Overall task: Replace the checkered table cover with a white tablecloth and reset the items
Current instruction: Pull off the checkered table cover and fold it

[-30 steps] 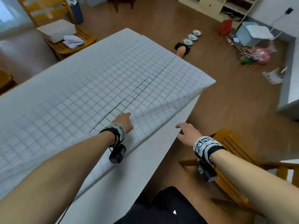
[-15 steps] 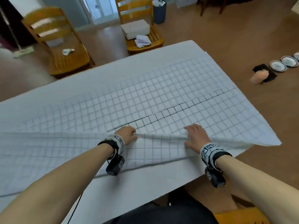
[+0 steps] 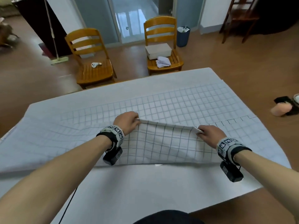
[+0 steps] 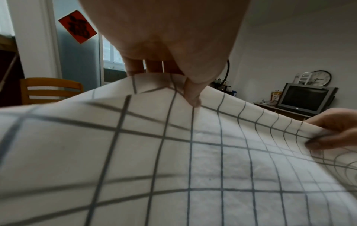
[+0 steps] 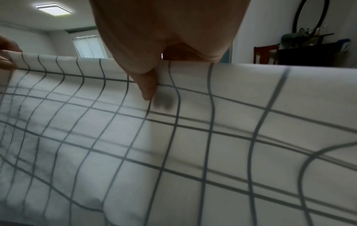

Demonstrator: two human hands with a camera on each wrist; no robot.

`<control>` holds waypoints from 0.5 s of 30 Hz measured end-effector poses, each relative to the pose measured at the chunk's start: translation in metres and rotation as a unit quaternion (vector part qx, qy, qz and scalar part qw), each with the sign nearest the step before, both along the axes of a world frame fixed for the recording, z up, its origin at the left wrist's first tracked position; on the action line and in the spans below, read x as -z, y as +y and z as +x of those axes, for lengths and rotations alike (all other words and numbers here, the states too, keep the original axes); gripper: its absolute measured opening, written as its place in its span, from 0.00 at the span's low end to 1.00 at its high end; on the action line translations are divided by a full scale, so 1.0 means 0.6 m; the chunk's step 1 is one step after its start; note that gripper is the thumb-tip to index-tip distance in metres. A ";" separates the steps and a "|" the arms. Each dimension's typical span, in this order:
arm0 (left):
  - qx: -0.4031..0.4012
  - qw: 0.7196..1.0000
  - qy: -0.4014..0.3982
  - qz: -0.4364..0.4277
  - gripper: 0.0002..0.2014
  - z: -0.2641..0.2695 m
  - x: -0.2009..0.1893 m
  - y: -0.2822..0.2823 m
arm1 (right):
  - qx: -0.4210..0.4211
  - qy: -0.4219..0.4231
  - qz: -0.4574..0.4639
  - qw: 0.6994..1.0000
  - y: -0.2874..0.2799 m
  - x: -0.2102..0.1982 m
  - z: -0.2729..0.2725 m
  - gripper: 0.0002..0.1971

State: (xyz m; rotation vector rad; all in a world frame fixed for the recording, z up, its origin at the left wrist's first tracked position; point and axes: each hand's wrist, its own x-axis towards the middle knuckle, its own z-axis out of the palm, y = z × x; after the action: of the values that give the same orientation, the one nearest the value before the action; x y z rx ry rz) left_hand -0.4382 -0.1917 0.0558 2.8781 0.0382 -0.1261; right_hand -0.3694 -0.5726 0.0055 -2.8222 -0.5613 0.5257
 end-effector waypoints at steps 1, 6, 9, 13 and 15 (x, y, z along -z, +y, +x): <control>0.005 1.000 -0.022 -0.002 0.11 0.012 -0.005 0.006 | 0.007 -0.010 -0.011 1.000 -0.002 -0.013 0.008 0.08; -0.020 0.996 -0.085 -0.026 0.10 0.078 -0.010 0.044 | 0.078 -0.040 -0.103 0.991 -0.030 -0.067 0.050 0.11; -0.049 0.993 -0.093 -0.044 0.10 0.106 0.000 0.066 | 0.107 -0.033 -0.185 0.976 -0.047 -0.095 0.068 0.11; -0.072 0.994 -0.071 -0.047 0.10 0.132 0.010 0.074 | 0.116 -0.072 -0.221 0.966 -0.039 -0.146 0.114 0.15; -0.090 0.993 -0.061 -0.041 0.11 0.149 0.008 0.077 | 0.106 -0.104 -0.233 0.961 -0.021 -0.176 0.151 0.14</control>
State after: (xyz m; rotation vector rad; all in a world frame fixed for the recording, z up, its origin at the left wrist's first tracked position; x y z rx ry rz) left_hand -0.3487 -0.1457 0.0509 2.7772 0.2614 0.0811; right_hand -0.2786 -0.5854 0.1111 -3.3599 -0.1734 0.3588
